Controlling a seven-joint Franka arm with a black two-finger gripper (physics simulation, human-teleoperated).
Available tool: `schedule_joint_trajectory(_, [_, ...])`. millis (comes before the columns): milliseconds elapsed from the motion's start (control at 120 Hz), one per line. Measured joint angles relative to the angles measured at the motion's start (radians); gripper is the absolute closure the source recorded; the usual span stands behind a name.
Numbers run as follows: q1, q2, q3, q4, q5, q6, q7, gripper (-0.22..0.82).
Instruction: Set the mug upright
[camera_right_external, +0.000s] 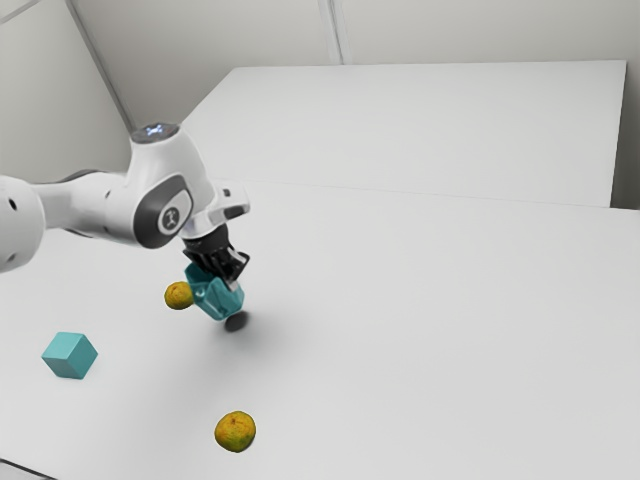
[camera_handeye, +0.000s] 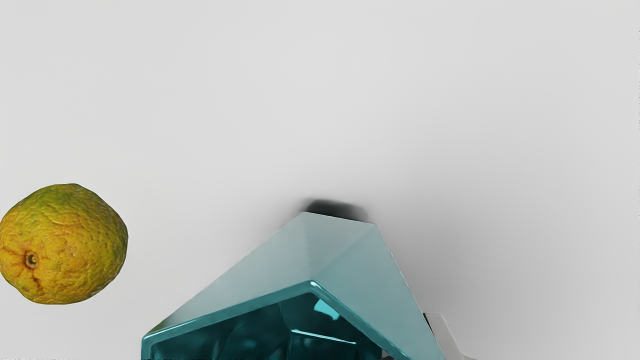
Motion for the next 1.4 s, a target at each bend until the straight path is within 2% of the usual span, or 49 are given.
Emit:
schedule_joint_trajectory(733, [-0.014,0.058,0.0,-0.033,0.003,0.033,-0.154,0.78])
schedule_joint_trajectory(1033, [-0.02,0.057,0.0,-0.033,-0.007,0.035,-0.167,0.63])
schedule_joint_trajectory(1233, [-0.032,0.035,0.0,-0.033,-0.009,0.035,-0.169,0.42])
schedule_joint_trajectory(1400, [-0.037,0.004,0.0,-0.034,-0.009,0.032,-0.17,0.32])
